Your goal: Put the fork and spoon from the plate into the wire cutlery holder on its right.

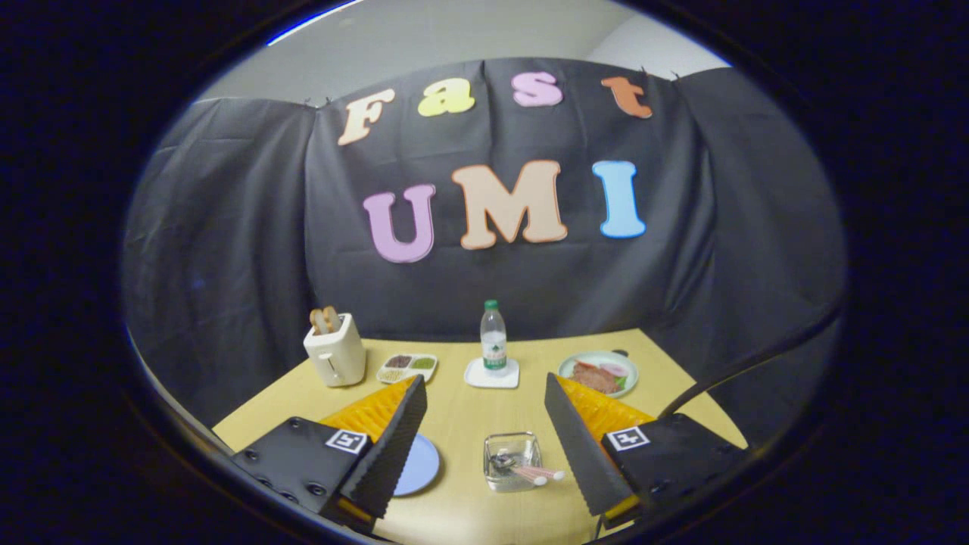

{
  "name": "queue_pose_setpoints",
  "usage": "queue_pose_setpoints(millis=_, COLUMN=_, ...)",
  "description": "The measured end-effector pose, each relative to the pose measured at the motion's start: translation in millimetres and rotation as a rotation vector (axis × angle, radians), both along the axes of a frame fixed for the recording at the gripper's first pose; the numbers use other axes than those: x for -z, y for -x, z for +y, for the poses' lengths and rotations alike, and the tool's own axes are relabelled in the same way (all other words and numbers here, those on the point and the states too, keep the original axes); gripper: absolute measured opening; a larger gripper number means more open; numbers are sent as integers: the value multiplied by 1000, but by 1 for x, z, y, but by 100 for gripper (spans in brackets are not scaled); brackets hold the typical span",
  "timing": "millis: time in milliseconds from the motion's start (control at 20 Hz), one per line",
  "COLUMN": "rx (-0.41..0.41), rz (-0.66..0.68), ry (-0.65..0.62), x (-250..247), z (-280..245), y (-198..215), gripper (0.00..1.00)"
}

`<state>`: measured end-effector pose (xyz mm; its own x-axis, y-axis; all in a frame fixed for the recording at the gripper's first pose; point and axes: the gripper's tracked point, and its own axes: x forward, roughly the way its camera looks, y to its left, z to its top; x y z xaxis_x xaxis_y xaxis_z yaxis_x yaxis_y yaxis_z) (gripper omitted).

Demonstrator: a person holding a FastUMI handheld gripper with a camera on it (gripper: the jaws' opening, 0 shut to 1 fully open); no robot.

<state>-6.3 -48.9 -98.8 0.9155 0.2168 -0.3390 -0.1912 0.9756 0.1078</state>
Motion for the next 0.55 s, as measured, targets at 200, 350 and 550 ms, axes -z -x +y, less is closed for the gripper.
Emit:
queue_pose_setpoints(millis=200, rx=52, rz=-158, ry=-20, x=-34, z=7, y=6, gripper=98)
queue_pose_setpoints(millis=350, rx=79, rz=-208, ry=-44, x=-47, z=7, y=5, gripper=98)
queue_pose_setpoints(millis=550, rx=79, rz=-208, ry=-46, x=-44, z=11, y=2, gripper=98)
